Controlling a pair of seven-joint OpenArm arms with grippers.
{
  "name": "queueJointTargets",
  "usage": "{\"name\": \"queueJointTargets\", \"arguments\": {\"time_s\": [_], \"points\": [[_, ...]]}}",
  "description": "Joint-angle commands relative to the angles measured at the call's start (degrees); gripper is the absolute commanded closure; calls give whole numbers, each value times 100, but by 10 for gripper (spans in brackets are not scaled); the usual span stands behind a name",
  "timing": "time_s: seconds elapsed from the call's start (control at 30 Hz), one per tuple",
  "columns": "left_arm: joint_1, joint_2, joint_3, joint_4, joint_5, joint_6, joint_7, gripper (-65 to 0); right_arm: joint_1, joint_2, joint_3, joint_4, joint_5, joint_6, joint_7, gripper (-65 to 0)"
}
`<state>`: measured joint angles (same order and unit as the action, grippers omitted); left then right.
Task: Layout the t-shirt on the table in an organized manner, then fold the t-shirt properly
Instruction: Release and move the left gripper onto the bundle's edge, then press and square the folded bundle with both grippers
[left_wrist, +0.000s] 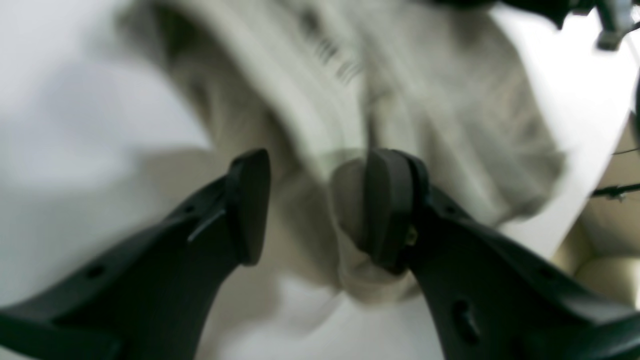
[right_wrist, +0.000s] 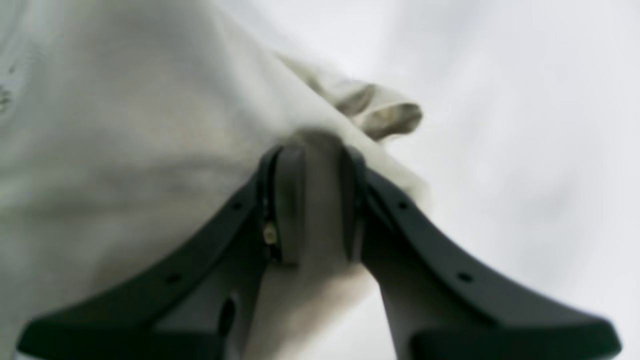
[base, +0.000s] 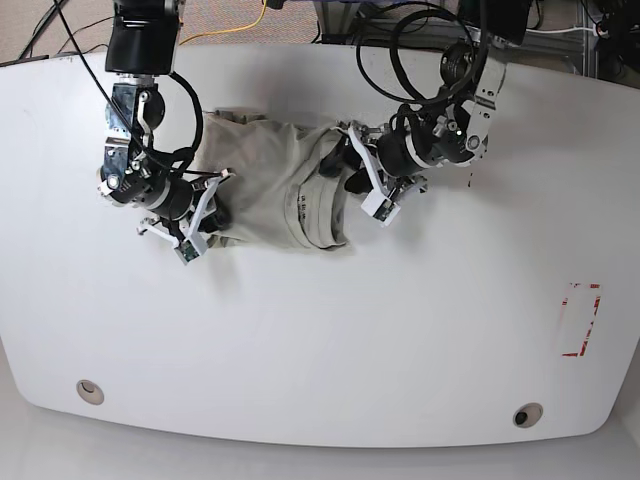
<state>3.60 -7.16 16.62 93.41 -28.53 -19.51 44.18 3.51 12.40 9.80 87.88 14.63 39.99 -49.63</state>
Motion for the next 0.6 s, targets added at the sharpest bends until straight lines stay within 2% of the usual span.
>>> {"name": "queueJointTargets", "arguments": {"time_s": [0.0,0.17,0.37,0.57], "points": [[-417,-141,-23,-352,-105,-23,-150,-286,-56,56,35,17,62,1,264,-124],[-927,-247,-23,-1134,-87,-462,-168,-286,-355,-5,35,289,80,1,325,-124],[-1647,-264,-5,-2189,-78,-884,-326,-286,-768,-322,44,755,27,1,316,-124],[-2289,-431,645,-2804,62,-1122,-774,-286,-1164,-577,35,1256,27,1,334,-124]]}}
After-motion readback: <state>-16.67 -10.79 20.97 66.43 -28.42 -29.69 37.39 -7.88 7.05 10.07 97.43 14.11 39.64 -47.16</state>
